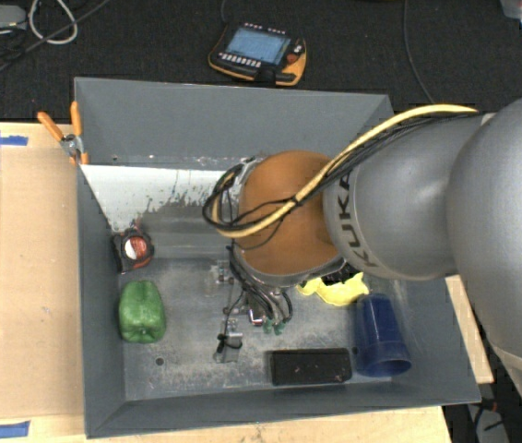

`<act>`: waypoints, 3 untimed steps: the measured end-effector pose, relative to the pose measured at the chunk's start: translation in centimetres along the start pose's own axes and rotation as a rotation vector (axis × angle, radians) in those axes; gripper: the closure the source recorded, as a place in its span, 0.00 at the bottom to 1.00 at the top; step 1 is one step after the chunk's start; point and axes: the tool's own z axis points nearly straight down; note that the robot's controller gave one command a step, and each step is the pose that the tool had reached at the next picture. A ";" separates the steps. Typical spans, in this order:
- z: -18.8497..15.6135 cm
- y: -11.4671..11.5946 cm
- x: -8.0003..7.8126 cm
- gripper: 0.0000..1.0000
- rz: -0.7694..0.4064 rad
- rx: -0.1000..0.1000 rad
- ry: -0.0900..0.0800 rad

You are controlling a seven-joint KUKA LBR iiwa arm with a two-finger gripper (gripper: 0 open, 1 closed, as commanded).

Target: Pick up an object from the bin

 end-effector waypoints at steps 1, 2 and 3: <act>-0.4 -0.1 -0.2 0.00 0.005 -0.001 -0.008; 6.7 9.3 -2.7 0.00 -0.221 -0.001 -0.008; -1.6 9.3 -3.2 0.00 -0.249 0.000 -0.016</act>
Offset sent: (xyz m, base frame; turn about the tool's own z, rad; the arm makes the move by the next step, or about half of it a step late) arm 0.0256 0.0962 -0.0701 -0.2302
